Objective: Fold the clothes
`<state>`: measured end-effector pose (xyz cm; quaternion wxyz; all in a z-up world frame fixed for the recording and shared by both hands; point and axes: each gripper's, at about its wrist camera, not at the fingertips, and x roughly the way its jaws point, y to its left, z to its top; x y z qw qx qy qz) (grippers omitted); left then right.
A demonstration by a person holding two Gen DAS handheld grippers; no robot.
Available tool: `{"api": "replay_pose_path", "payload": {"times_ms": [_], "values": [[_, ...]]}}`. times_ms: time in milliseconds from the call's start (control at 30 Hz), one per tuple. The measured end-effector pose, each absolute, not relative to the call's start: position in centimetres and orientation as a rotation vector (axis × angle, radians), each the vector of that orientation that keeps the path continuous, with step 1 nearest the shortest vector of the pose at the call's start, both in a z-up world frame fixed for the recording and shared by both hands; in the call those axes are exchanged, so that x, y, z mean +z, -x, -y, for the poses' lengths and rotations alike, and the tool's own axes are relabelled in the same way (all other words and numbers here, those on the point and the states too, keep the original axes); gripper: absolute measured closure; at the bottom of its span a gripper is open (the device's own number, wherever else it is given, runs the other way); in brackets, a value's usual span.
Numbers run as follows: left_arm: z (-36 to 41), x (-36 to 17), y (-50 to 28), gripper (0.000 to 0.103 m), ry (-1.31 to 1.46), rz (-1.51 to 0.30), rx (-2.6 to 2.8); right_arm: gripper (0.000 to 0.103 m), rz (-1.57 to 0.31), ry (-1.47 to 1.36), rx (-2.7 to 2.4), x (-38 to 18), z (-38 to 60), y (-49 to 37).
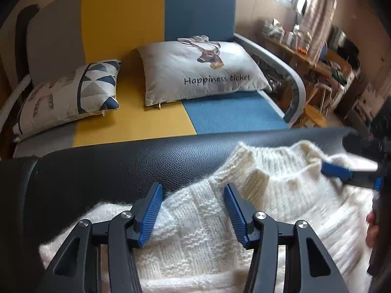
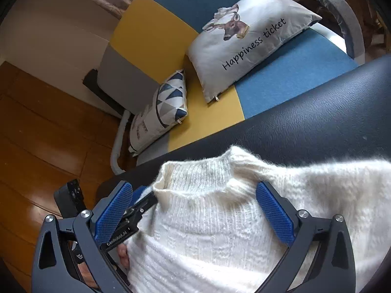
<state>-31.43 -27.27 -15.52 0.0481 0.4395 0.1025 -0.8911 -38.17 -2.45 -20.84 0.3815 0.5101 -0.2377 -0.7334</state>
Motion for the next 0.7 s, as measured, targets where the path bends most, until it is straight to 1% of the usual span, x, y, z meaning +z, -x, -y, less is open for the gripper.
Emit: {"api": "replay_pose_path", "payload": {"times_ms": [67, 167, 200, 300, 367, 400, 500, 533, 567, 633, 700], "values": [[27.3, -14.8, 31.0, 0.049, -1.284, -0.302, -2.743, 0.000, 0.583, -1.260, -1.837, -19.9, 2.8, 37.3], [27.2, -16.3, 32.0, 0.049, -1.392, -0.254, -2.689, 0.000, 0.491, -1.319, -1.816, -20.9, 3.9, 36.7], [27.3, -16.4, 32.0, 0.049, -1.407, -0.274, -2.682, 0.000, 0.463, -1.345, -1.821, -21.3, 4.2, 36.6], [28.2, -15.1, 30.6, 0.049, -1.353, -0.387, -2.705, 0.000, 0.462, -1.351, -1.866, -21.1, 3.4, 36.2], [28.5, -13.8, 28.0, 0.049, -1.283, -0.415, -2.745, 0.000, 0.419, -1.292, -1.904, -19.5, 2.3, 34.4], [28.5, -13.3, 26.6, 0.049, -1.257, -0.413, -2.759, 0.000, 0.339, -1.269, -1.925, -18.8, 1.8, 33.0], [28.2, -13.1, 22.5, 0.049, -1.228, -0.383, -2.781, 0.000, 0.010, -1.270, -2.037, -18.2, 1.4, 28.8], [28.2, -13.8, 21.8, 0.049, -1.247, -0.387, -2.757, 0.000, -0.130, -1.289, -2.074, -18.9, 1.4, 27.3], [28.2, -14.4, 21.1, 0.049, -1.266, -0.390, -2.734, 0.000, -0.210, -1.317, -2.094, -19.8, 1.3, 26.4], [28.1, -15.6, 20.0, 0.049, -1.291, -0.401, -2.697, 0.000, -0.330, -1.333, -2.154, -21.5, 1.1, 24.9], [28.0, -16.0, 19.3, 0.049, -1.233, -0.400, -2.710, 0.000, -0.368, -1.274, -2.218, -21.9, 1.4, 23.9]]}}
